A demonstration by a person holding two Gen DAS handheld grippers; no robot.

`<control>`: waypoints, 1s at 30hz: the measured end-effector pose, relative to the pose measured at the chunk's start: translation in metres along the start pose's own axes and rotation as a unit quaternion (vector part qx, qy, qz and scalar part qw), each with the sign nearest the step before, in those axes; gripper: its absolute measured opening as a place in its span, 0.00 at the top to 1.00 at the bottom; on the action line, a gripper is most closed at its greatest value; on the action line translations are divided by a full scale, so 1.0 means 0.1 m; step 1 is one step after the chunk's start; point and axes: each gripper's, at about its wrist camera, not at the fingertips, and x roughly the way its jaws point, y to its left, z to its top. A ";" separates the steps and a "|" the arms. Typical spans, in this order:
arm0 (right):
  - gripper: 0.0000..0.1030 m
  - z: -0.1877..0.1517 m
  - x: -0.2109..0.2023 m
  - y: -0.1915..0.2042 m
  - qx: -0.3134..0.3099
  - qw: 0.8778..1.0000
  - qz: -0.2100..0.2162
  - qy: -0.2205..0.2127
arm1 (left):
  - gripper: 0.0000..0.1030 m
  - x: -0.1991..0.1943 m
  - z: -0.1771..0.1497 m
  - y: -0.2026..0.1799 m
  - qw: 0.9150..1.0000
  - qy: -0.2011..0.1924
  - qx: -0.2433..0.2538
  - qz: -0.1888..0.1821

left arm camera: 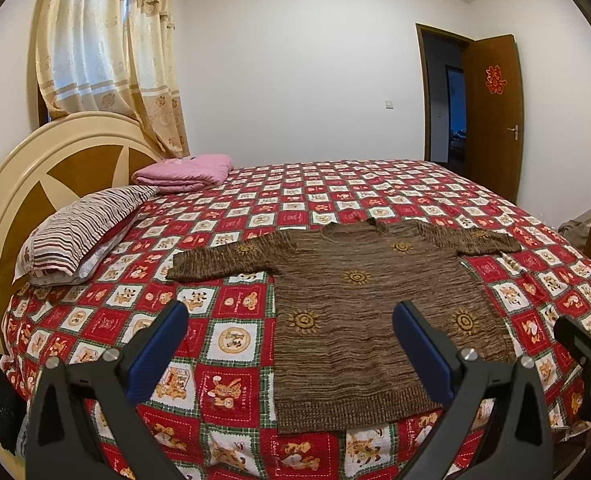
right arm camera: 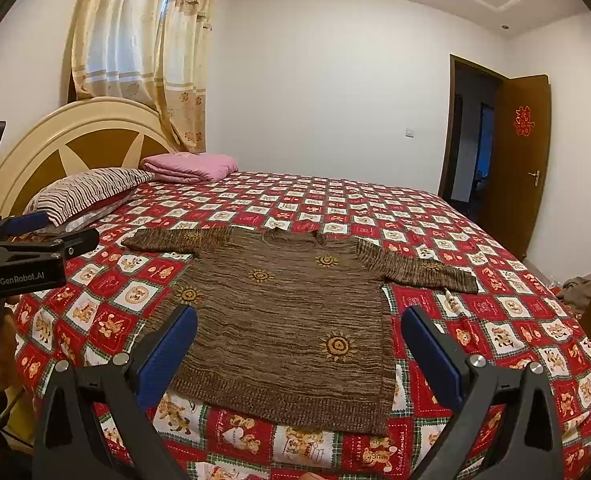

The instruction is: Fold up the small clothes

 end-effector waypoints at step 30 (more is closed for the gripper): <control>0.01 -0.06 0.02 0.09 -0.007 1.000 0.007 0.006 | 0.00 0.01 0.00 0.02 1.000 0.002 -0.004 -0.001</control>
